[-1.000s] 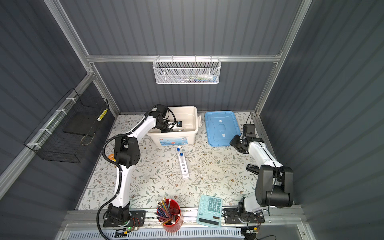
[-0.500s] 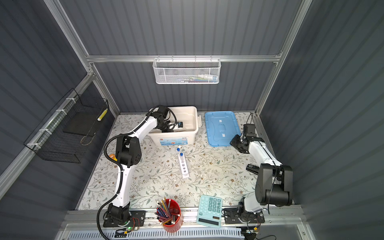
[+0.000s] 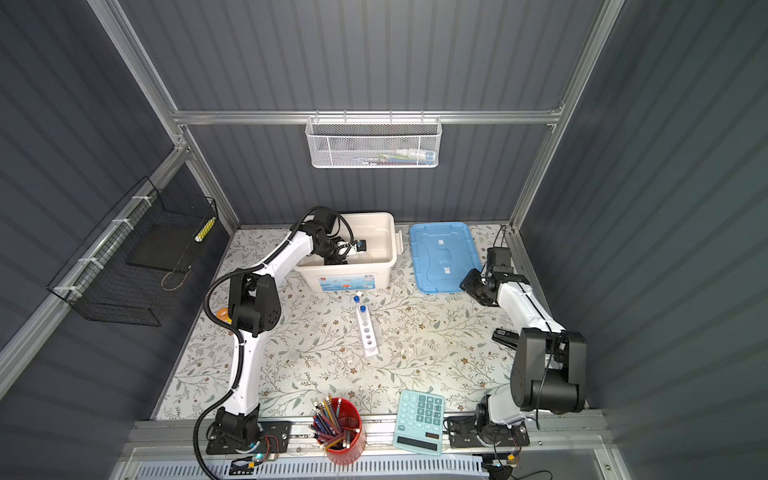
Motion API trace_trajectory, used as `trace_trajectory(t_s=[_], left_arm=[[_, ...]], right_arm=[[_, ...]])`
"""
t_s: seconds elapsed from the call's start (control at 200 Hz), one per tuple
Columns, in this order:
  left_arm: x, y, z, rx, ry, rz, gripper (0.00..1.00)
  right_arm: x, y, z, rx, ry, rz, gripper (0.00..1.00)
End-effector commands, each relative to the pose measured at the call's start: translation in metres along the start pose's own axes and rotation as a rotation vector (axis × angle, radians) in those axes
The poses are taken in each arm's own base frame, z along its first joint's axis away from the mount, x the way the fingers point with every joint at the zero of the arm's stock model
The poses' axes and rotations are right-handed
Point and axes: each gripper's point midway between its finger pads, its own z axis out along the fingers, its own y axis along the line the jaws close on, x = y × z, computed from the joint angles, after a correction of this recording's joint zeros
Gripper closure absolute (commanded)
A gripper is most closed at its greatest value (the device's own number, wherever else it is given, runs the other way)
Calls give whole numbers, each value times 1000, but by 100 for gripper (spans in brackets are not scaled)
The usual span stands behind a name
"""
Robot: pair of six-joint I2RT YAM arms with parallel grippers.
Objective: Organize the chemistry lab equipment
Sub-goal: 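Open and raise the left gripper while the right gripper moves to the blue lid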
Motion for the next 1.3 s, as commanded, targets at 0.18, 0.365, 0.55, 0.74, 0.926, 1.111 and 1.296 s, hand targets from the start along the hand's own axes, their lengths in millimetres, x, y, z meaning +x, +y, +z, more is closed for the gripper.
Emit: trace_trajectory(t_s=[0.18,0.365,0.55,0.74,0.926,1.111,1.296], left_arm=[[-54,11,-84,-181,-169,82,44],[-73,15,-142,-349,-261,41,42],[-84,17,-212,-577,-372,-67,34],[-57,8,-265,-748,-411,-392,19],[-15,-4,-291,-872,-390,-695,1],[18,-9,-295,-904,-407,-912,0],[44,-2,-283,-817,-432,-1095,0]], right_arm=[[-27,-16,-35,106,-84,-56,47],[-39,-34,-42,181,-97,-86,46],[-49,-43,-30,234,-34,-169,48],[-58,-33,-10,195,36,-254,50],[-78,-32,9,216,63,-311,53],[-100,-32,33,239,68,-361,55],[-113,-36,55,262,94,-398,58]])
